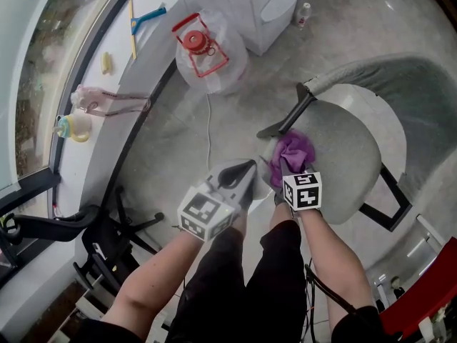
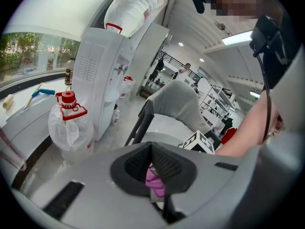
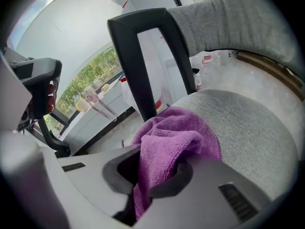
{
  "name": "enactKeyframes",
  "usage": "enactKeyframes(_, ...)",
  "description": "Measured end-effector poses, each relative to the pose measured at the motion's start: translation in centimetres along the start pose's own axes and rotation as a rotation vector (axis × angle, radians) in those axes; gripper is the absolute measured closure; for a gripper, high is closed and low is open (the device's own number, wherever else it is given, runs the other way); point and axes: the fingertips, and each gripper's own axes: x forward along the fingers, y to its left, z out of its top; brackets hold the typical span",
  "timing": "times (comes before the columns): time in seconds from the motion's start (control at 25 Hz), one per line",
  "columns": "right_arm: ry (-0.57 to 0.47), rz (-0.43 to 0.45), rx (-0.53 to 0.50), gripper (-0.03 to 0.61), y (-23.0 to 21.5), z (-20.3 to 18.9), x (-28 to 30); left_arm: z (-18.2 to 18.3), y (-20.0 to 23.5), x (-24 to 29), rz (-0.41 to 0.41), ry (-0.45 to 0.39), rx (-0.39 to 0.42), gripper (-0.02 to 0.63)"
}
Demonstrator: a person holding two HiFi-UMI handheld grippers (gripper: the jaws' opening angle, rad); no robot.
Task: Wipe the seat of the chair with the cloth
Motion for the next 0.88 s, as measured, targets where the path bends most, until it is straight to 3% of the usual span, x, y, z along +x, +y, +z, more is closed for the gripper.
enactKeyframes(0.28,-0.013,0.033,-0.018,0.552,1.5,1.7,1.4,-0.3,1.2,-1.3,0.023,-0.006,-0.009,0.611)
enactKeyframes(0.44,-0.074,0.061,-0.004,0.553,2.5,3.3,0.6,-0.3,0.7,-1.3,0.01,0.001,0.002,0.611)
enactKeyframes(0.68,-0.239,0.059,0.087,0.552,1.0,6.1,-5.0,1.1,-1.6,0.4,-0.038,0.027,0.04,0.611)
enactKeyframes(0.88,-0.338,-0.012,0.143,0.552,-3.4,5.9,-11.3,2.8,-5.4,2.5,-0.111,0.049,0.077,0.611)
